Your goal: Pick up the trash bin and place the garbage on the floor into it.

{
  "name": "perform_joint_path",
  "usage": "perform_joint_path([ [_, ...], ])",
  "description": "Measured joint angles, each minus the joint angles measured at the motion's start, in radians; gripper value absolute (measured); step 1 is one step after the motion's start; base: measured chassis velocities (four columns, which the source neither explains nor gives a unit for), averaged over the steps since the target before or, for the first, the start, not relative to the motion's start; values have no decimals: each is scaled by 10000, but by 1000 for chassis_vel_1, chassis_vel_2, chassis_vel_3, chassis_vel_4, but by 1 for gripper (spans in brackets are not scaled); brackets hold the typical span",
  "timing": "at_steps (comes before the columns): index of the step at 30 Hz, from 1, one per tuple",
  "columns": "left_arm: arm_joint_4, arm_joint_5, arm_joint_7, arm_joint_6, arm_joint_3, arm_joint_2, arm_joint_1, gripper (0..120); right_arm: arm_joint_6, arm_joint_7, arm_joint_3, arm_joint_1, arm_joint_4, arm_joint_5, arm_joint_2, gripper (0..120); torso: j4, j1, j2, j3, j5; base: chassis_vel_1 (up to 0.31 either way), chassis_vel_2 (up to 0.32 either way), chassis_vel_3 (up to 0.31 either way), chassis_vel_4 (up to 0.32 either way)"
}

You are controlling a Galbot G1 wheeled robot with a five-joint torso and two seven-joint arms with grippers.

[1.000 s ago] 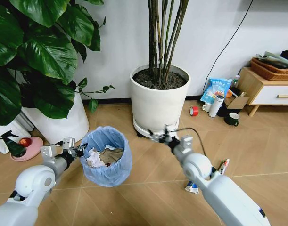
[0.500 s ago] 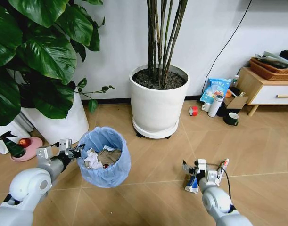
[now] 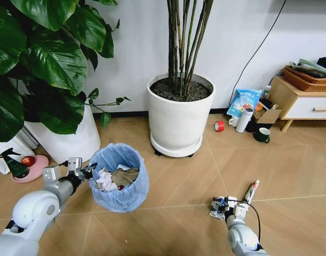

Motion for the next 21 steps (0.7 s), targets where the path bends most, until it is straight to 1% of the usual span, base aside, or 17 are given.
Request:
perform_joint_path([
  [3, 25, -6, 4, 0, 5, 17, -33, 0, 18, -174, -38, 111, -214, 58, 23, 85, 0, 0, 0, 0, 1, 0, 0, 0, 0],
  [4, 25, -6, 4, 0, 5, 17, -33, 0, 18, -174, -38, 111, -214, 58, 23, 85, 0, 0, 0, 0, 1, 0, 0, 0, 0],
  [6, 40, -10, 6, 0, 24, 17, -62, 0, 17, -237, -49, 133, -260, 91, 24, 77, 0, 0, -1, 0, -2, 0, 0, 0, 0],
  [8, 50, -13, 6, 0, 61, 15, -95, 0, 14, -264, -58, 154, -332, 105, 31, 67, -1, 0, -1, 0, 1, 0, 0, 0, 0],
  [9, 50, -13, 6, 0, 61, 15, -95, 0, 14, -264, -58, 154, -332, 105, 31, 67, -1, 0, -1, 0, 1, 0, 0, 0, 0],
  [10, 52, -14, 6, 0, 72, 15, -103, 0, 15, -271, -58, 158, -348, 107, 32, 64, -1, 0, -1, 0, 0, 0, 0, 0, 0],
  [12, 52, -18, 4, 0, 87, 14, -107, 0, 14, -297, -58, 164, -370, 128, 34, 52, -1, 0, -1, 0, 0, 0, 0, 0, 0],
  [13, 52, -18, 4, 0, 87, 14, -107, 0, 14, -297, -58, 164, -370, 128, 34, 52, -1, 0, -1, 0, 0, 0, 0, 0, 0],
  [14, 53, -19, 3, 0, 90, 14, -107, 0, 14, -307, -57, 171, -385, 133, 37, 49, -1, 0, -1, 0, 0, 0, 0, 0, 0],
  [17, 64, -22, -9, 0, 91, 11, -112, 0, 22, -344, -51, 214, -482, 138, 53, 34, -1, 0, -1, 0, -3, 0, 0, 0, 0],
  [18, 64, -22, -9, 0, 91, 11, -112, 0, 22, -344, -51, 214, -482, 138, 53, 34, -1, 0, -1, 0, -3, 0, 0, 0, 0],
  [20, 70, -25, -13, 0, 82, 10, -124, 0, 33, -360, -51, 242, -524, 138, 63, 26, -1, 0, -1, -1, -3, 0, 0, 0, 0],
  [21, 70, -28, -14, 0, 76, 11, -124, 0, 34, -363, -51, 250, -530, 138, 70, 25, -1, 0, -1, -1, -3, 0, 0, 0, 0],
])
